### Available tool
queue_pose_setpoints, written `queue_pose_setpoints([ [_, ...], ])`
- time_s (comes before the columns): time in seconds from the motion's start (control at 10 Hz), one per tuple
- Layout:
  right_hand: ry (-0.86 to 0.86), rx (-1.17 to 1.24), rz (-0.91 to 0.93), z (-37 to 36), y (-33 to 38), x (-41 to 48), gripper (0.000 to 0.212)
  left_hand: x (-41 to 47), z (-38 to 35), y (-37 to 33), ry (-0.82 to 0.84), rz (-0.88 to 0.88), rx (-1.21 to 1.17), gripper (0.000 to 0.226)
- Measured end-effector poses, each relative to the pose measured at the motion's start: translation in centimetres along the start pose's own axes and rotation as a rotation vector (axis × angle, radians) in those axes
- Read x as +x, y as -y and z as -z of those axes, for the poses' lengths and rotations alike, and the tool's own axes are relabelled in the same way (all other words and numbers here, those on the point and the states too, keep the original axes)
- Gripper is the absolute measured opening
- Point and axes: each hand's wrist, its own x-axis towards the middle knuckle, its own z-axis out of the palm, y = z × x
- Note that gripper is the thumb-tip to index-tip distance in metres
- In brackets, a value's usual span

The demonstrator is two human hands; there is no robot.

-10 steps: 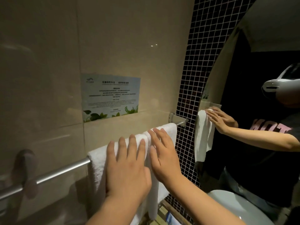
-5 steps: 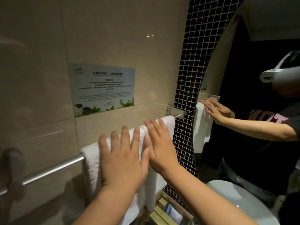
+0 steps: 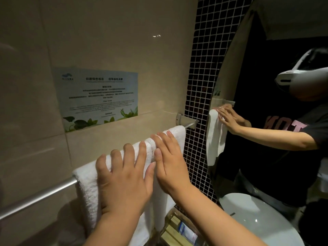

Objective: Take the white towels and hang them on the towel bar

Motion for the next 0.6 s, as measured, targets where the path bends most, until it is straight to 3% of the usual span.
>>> queue_pose_setpoints([
  [0.1,0.008,0.002,-0.010,0.1,0.2,0.1,0.047,-0.2,-0.1,0.0,-0.044,-0.006,-0.017,0.059],
  [0.4,0.159,-0.035,-0.082,3.1,1.5,0.5,0.045,-0.3,2.3,-0.2,0.065,-0.068,0.007,0.070],
  [0.6,0.276,-0.215,-0.367,8.6,-1.7,-5.7,0.058,0.0,1.8,-4.4,0.137,-0.333,-0.090,0.069],
])
